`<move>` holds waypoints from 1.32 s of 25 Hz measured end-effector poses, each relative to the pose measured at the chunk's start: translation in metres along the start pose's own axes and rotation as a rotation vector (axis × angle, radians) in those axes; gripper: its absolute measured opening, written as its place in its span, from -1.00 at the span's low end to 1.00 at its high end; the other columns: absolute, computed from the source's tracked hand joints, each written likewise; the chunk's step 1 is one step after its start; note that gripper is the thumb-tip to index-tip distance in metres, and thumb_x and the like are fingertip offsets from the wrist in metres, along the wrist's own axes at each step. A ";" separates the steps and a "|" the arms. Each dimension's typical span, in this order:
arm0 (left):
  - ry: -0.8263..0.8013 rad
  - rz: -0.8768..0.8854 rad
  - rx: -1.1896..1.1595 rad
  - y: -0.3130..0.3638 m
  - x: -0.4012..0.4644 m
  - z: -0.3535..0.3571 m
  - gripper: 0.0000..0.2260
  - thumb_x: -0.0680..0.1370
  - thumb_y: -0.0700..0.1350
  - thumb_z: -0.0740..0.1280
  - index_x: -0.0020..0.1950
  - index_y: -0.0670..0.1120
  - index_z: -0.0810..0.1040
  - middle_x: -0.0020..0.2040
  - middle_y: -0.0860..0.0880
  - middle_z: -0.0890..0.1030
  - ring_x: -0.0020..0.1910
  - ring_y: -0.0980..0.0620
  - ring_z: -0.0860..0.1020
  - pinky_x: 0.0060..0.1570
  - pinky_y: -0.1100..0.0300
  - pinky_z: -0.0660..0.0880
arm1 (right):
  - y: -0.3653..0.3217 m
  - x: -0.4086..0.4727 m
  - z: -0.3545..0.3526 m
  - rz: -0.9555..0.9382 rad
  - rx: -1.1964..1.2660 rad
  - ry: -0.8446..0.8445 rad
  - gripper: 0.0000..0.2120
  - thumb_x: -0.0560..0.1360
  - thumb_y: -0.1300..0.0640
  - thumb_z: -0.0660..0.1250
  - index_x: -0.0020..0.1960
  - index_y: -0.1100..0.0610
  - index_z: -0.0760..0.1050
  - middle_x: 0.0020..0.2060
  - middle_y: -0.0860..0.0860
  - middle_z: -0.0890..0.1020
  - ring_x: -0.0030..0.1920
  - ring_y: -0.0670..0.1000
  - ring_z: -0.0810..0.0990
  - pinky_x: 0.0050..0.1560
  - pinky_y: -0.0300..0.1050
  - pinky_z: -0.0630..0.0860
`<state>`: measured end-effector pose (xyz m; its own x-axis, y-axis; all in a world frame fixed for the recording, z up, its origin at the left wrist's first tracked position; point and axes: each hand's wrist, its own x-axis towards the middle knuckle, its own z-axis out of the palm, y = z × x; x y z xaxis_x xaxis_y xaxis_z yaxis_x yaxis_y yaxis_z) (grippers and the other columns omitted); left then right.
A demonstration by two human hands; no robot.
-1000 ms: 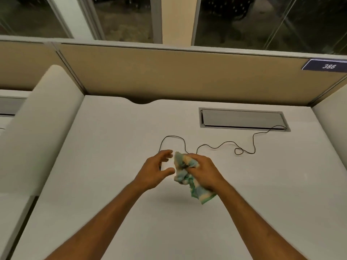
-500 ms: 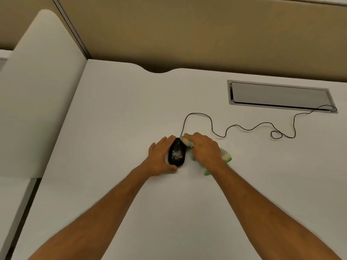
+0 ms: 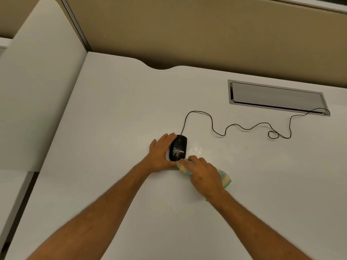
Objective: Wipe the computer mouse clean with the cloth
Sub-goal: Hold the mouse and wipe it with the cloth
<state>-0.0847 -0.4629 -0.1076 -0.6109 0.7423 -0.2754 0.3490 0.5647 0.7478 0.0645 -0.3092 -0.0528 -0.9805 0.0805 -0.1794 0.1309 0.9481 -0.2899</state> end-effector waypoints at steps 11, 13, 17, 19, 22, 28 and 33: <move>0.021 -0.019 -0.037 0.003 0.000 0.000 -0.02 0.38 0.15 0.55 0.61 -0.03 0.05 0.62 0.00 0.15 0.61 -0.01 -0.03 0.52 -0.12 -0.22 | -0.028 0.038 0.002 -0.042 -0.188 0.059 -0.46 0.43 0.30 0.44 0.39 0.11 0.45 0.23 0.25 0.51 -0.04 0.23 0.57 -0.23 0.08 0.53; 0.025 -0.002 -0.032 0.001 0.000 0.001 -0.04 0.40 0.12 0.54 0.62 -0.02 0.04 0.62 -0.02 0.14 0.61 -0.03 -0.03 0.51 -0.11 -0.23 | -0.022 0.021 0.005 -0.120 -0.146 0.044 -0.44 0.39 0.37 0.44 0.36 0.10 0.50 0.15 0.24 0.55 -0.09 0.22 0.58 -0.28 0.06 0.53; 0.010 0.007 -0.043 -0.003 0.000 0.002 0.02 0.33 0.14 0.57 0.61 0.04 0.02 0.62 0.01 0.12 0.61 0.00 -0.05 0.51 -0.12 -0.25 | 0.000 0.025 -0.010 0.107 0.173 0.061 -0.78 0.58 0.11 0.34 0.22 -0.03 0.58 0.05 0.01 0.48 -0.11 0.05 0.53 -0.23 -0.09 0.52; 0.004 0.009 -0.046 -0.006 0.001 0.003 0.03 0.31 0.12 0.57 0.61 0.05 0.01 0.62 0.02 0.12 0.61 0.02 -0.06 0.50 -0.11 -0.26 | 0.003 0.041 -0.015 0.248 0.342 0.170 -0.80 0.64 -0.01 0.25 0.21 -0.05 0.57 0.02 -0.04 0.44 -0.12 0.01 0.52 -0.24 -0.21 0.44; 0.004 0.000 -0.049 -0.008 0.002 0.005 0.05 0.31 0.15 0.57 0.61 0.03 0.00 0.63 0.03 0.11 0.60 0.06 -0.07 0.50 -0.09 -0.28 | -0.011 0.048 -0.005 0.156 0.146 0.061 -0.56 0.59 0.21 0.30 0.44 -0.03 0.42 0.24 0.09 0.44 0.09 0.12 0.52 -0.06 0.04 0.57; 0.012 0.019 -0.059 -0.008 0.000 0.004 0.05 0.33 0.18 0.56 0.62 0.03 -0.01 0.63 0.01 0.10 0.61 0.02 -0.07 0.50 -0.08 -0.27 | 0.015 0.013 0.001 -0.036 0.065 -0.034 -0.68 0.59 0.18 0.32 0.32 0.02 0.54 0.20 0.08 0.50 0.05 0.12 0.54 -0.09 0.01 0.56; 0.010 -0.006 -0.079 -0.008 0.000 0.004 0.09 0.31 0.11 0.58 0.62 0.07 -0.09 0.63 0.05 0.07 0.60 0.08 -0.07 0.51 -0.04 -0.29 | 0.001 0.051 -0.006 0.211 0.310 0.272 -0.72 0.57 0.11 0.24 0.26 -0.03 0.54 0.06 -0.01 0.45 -0.09 0.05 0.53 -0.26 -0.15 0.46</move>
<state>-0.0849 -0.4660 -0.1157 -0.6205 0.7347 -0.2743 0.2882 0.5390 0.7915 0.0138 -0.3025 -0.0561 -0.9253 0.3785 -0.0235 0.3284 0.7688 -0.5488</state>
